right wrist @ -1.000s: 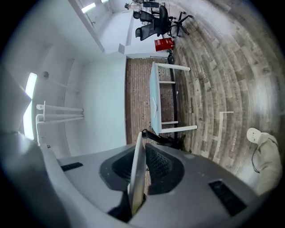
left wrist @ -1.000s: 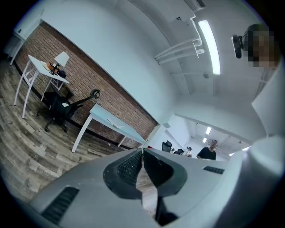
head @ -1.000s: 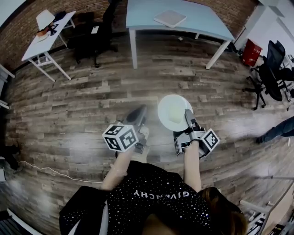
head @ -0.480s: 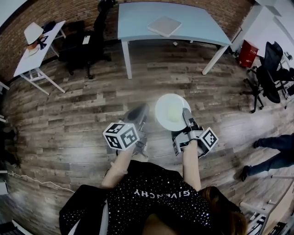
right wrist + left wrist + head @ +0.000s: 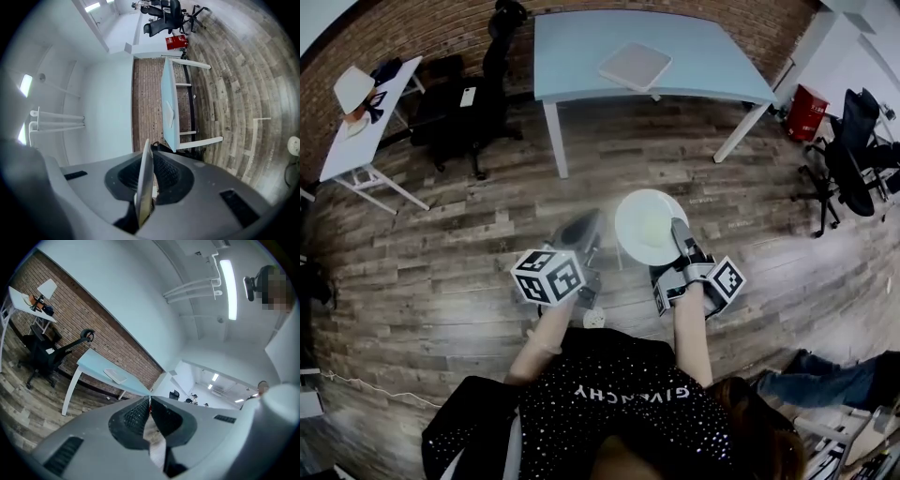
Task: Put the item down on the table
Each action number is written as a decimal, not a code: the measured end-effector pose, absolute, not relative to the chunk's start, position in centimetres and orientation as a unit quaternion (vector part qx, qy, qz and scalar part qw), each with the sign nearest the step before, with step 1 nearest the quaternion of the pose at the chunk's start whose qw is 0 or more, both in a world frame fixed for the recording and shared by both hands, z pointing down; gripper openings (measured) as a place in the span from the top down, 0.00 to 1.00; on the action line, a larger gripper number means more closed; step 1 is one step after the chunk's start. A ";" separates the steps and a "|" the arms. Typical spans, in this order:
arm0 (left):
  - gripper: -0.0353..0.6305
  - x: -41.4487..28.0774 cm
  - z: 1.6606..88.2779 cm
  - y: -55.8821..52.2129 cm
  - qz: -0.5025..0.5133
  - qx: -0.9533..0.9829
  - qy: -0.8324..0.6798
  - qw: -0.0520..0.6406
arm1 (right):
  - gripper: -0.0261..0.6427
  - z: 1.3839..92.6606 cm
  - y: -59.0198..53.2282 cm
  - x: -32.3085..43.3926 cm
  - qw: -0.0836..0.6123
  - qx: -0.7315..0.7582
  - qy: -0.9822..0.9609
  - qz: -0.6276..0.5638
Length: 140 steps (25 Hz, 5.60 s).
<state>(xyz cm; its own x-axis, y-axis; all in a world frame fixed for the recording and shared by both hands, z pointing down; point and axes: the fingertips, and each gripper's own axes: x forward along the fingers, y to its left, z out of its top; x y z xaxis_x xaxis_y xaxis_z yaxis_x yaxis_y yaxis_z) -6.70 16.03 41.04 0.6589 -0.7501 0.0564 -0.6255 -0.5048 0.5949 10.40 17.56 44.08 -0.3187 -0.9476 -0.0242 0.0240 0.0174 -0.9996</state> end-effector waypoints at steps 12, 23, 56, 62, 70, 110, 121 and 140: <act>0.91 -7.3 42.4 9.4 -0.105 0.853 -0.403 0.314 | 0.90 45.7 11.1 10.8 0.417 -0.416 0.558 -0.585; 0.91 -6.7 43.0 1.7 -0.111 0.841 -0.424 0.317 | 0.90 46.0 2.1 12.4 0.413 -0.404 0.562 -0.591; 0.91 3.4 43.2 -26.1 -0.112 0.818 -0.469 0.314 | 0.90 46.2 -27.7 21.9 0.384 -0.371 0.578 -0.617; 0.91 3.8 43.8 -26.5 -0.098 0.816 -0.472 0.319 | 0.90 47.1 -27.8 22.0 0.388 -0.365 0.568 -0.627; 0.91 4.7 45.5 -27.1 -0.093 0.826 -0.456 0.317 | 0.90 49.1 -28.1 23.2 0.403 -0.377 0.560 -0.618; 0.92 1.8 47.0 -59.6 -0.055 0.850 -0.414 0.321 | 0.90 50.8 -57.5 18.9 0.330 -0.452 0.551 -0.619; 0.92 1.4 48.1 -62.5 -0.028 0.836 -0.455 0.306 | 0.90 54.3 -62.5 17.2 0.224 -0.465 0.595 -0.616; 0.92 3.3 49.7 -62.5 -0.009 0.834 -0.460 0.306 | 0.50 57.3 -65.4 14.7 -0.185 -0.558 0.728 -0.353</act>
